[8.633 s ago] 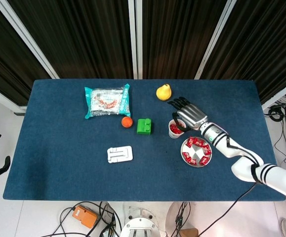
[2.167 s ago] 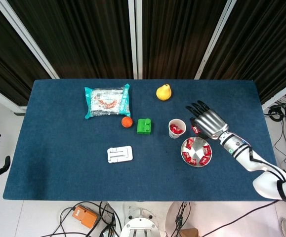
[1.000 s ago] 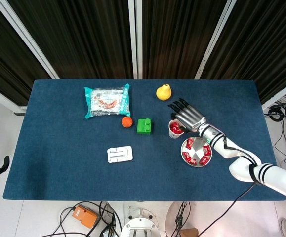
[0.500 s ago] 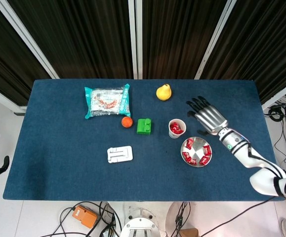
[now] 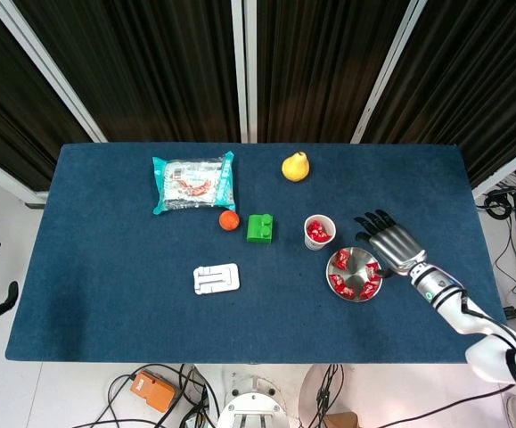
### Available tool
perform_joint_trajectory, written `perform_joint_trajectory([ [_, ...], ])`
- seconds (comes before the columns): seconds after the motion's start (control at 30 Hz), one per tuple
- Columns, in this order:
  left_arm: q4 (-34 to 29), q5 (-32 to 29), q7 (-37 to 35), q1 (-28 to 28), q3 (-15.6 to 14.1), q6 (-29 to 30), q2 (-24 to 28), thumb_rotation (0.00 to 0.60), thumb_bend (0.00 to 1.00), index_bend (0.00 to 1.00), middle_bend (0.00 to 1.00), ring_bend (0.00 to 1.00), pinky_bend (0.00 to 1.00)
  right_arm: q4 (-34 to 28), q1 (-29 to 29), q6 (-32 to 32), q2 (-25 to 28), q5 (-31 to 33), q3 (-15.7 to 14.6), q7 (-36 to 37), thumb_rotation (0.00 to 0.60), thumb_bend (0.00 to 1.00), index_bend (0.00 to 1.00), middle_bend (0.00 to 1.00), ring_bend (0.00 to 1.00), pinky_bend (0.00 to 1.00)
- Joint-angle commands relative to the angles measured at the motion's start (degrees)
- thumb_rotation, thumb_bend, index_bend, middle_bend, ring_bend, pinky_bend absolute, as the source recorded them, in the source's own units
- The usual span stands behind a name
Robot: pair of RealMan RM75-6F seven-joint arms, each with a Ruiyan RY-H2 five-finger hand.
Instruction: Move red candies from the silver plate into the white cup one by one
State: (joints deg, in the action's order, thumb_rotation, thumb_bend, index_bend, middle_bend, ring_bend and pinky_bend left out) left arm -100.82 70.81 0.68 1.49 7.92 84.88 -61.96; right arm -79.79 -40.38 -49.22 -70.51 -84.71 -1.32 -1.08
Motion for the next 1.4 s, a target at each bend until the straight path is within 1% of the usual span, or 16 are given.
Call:
perform_joint_trajectory([
  [0.03, 0.1, -0.1, -0.1, 0.0, 0.0, 0.0, 0.1, 0.6, 0.35, 0.17, 0.0, 0.0, 0.0, 2.7, -0.6, 0.5, -2.8, -1.9, -0.4, 1.2, 0.6, 0.31, 0.38, 0.11, 0.03, 0.0],
  [0.33, 0.1, 0.0, -0.3, 0.0, 0.0, -0.1, 0.2, 0.6, 0.35, 0.17, 0.0, 0.0, 0.0, 7.3, -0.8, 0.1, -6.6, -4.8, -1.4, 4.7, 0.6, 0.31, 0.42, 0.11, 0.03, 0.0],
  [0.53, 0.0, -0.1, -0.4, -0.1, 0.0, 0.0, 0.2, 0.6, 0.35, 0.17, 0.0, 0.0, 0.0, 10.0, -0.9, -0.9, -8.7, -6.7, -2.0, 6.2, 0.6, 0.35, 0.43, 0.11, 0.03, 0.0],
  [0.8, 0.0, -0.2, -0.6, -0.2, 0.1, 0.1, 0.2, 0.6, 0.35, 0.17, 0.0, 0.0, 0.0, 11.9, -1.2, -1.5, -9.7, -7.8, -2.2, 7.4, 0.6, 0.4, 0.44, 0.11, 0.03, 0.0],
  [0.97, 0.0, -0.2, -0.6, -0.2, 0.1, 0.0, 0.3, 0.6, 0.35, 0.17, 0.0, 0.0, 0.0, 12.7, -1.1, -2.8, -10.1, -8.5, -2.2, 7.6, 0.6, 0.42, 0.44, 0.11, 0.03, 0.0],
  [1.27, -0.1, -0.3, -0.5, -0.3, 0.1, 0.1, 0.3, 0.6, 0.35, 0.17, 0.0, 0.0, 0.0, 14.5, -1.8, -2.2, -11.3, -9.2, -2.5, 8.6, 0.6, 0.44, 0.45, 0.11, 0.03, 0.0],
  [1.4, 0.0, -0.5, -0.6, -0.3, 0.2, 0.1, 0.3, 0.6, 0.35, 0.17, 0.0, 0.0, 0.0, 14.5, -1.9, -1.8, -11.2, -9.4, -3.0, 8.7, 0.6, 0.45, 0.47, 0.11, 0.03, 0.0],
])
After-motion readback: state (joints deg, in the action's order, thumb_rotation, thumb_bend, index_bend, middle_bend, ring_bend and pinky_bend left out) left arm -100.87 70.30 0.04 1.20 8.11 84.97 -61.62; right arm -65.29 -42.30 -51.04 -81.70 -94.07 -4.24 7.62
